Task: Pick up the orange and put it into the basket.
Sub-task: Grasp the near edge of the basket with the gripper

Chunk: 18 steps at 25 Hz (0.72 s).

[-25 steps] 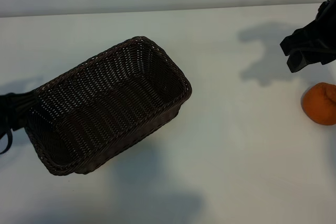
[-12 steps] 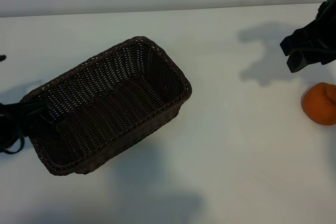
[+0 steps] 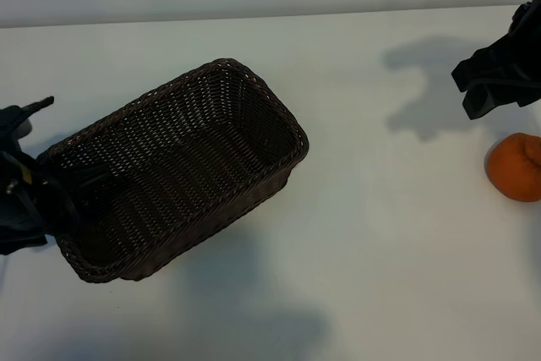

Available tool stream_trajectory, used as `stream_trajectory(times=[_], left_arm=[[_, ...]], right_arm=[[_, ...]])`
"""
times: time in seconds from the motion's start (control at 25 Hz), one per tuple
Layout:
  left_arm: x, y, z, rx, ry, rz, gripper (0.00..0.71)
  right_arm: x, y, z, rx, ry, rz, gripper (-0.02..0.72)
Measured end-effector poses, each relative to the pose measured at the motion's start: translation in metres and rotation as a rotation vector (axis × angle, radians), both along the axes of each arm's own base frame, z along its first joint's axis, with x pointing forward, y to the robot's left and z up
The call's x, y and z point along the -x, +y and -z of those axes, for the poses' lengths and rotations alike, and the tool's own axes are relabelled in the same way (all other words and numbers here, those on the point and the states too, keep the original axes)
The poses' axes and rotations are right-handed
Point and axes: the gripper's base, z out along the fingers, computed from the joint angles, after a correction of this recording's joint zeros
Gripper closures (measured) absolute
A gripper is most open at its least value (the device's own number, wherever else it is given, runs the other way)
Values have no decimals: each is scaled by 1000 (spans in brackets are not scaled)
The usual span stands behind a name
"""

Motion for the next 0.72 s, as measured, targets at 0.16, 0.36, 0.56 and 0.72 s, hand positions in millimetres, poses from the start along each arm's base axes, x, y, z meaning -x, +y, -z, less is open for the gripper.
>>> stream_trajectory(times=[0.16, 0.36, 0.56, 0.72], left_arm=[[-3, -1, 6, -3, 17, 6, 116], [-6, -2, 12, 4, 20, 7, 116], [-6, -3, 13, 11, 20, 18, 116], [-7, -4, 17, 10, 39, 17, 116]], right_arm=[[0, 0, 0, 0, 0, 1, 148], [0, 0, 0, 0, 2, 1, 148], [0, 0, 0, 0, 4, 0, 147], [0, 0, 0, 0, 4, 0, 147]])
